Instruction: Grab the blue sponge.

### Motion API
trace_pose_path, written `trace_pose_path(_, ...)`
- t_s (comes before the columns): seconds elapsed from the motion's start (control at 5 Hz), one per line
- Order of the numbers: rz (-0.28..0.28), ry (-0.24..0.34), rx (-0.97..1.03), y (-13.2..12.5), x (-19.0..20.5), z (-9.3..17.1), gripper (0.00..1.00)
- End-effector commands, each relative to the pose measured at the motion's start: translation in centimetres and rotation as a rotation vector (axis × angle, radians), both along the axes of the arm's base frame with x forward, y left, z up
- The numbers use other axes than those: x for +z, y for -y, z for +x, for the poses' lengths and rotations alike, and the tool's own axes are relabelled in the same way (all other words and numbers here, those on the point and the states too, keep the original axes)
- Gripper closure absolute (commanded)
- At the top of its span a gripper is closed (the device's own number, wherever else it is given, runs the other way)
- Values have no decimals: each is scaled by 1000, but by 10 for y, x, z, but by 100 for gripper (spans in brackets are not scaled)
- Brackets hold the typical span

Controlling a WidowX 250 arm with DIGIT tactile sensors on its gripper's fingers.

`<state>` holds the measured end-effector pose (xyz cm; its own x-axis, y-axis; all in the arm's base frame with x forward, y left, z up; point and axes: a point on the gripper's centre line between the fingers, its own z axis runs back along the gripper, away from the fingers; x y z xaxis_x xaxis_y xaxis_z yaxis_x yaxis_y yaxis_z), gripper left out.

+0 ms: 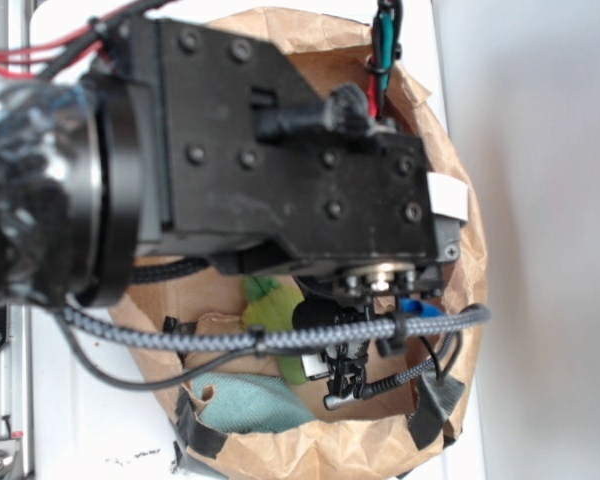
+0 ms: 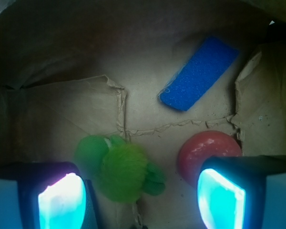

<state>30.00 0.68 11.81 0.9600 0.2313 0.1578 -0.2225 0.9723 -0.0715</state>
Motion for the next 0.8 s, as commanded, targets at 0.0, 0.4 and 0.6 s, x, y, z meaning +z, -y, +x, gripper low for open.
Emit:
trace_pose_path(0.0, 27, 130, 62, -7, -1, 11, 0)
trace_pose_path(0.4, 16, 142, 302, -6, -21, 17, 0)
trace_pose_path(0.6, 44, 123, 321, -13, -26, 31, 0)
